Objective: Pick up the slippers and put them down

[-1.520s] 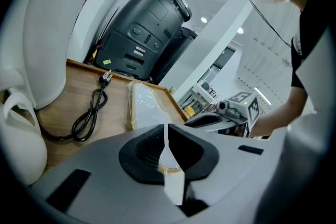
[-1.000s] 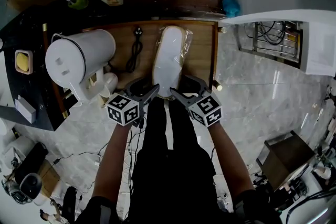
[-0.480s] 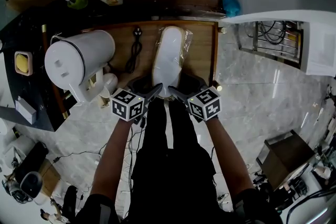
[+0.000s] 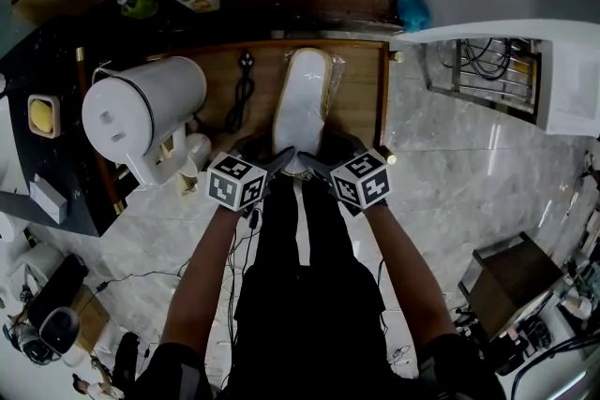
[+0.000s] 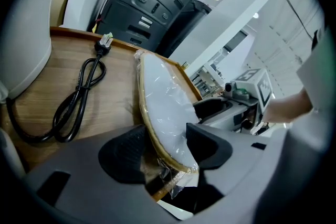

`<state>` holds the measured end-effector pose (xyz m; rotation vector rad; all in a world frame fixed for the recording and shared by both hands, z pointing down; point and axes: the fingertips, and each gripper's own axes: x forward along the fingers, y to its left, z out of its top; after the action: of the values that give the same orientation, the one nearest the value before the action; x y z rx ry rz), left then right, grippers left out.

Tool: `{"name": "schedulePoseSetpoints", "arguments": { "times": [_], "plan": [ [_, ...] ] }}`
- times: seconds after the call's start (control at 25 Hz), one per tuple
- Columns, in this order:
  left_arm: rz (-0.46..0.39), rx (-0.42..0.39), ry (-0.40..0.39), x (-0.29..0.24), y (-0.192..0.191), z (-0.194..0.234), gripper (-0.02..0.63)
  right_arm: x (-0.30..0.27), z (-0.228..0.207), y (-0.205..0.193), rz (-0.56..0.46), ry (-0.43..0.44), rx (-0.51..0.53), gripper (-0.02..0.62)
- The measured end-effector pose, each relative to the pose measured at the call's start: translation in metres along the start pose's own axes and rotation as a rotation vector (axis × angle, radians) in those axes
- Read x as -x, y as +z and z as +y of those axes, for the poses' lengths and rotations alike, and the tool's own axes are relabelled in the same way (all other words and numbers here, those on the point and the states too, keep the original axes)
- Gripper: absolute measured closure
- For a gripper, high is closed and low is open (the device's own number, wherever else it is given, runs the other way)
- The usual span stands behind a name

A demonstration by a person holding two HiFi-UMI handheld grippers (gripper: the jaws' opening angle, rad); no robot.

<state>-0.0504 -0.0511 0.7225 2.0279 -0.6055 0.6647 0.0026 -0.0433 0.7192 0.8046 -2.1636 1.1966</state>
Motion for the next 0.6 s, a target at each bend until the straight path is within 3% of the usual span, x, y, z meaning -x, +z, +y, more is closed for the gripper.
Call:
{"name": "schedulePoseSetpoints", "arguments": {
  "times": [0.6],
  "plan": [
    [-0.051,0.035,0.006,0.01,0.007,-0.006,0.368,0.005,0.008,0.008,-0.036,-0.026,-0.004,0.291]
  ]
}}
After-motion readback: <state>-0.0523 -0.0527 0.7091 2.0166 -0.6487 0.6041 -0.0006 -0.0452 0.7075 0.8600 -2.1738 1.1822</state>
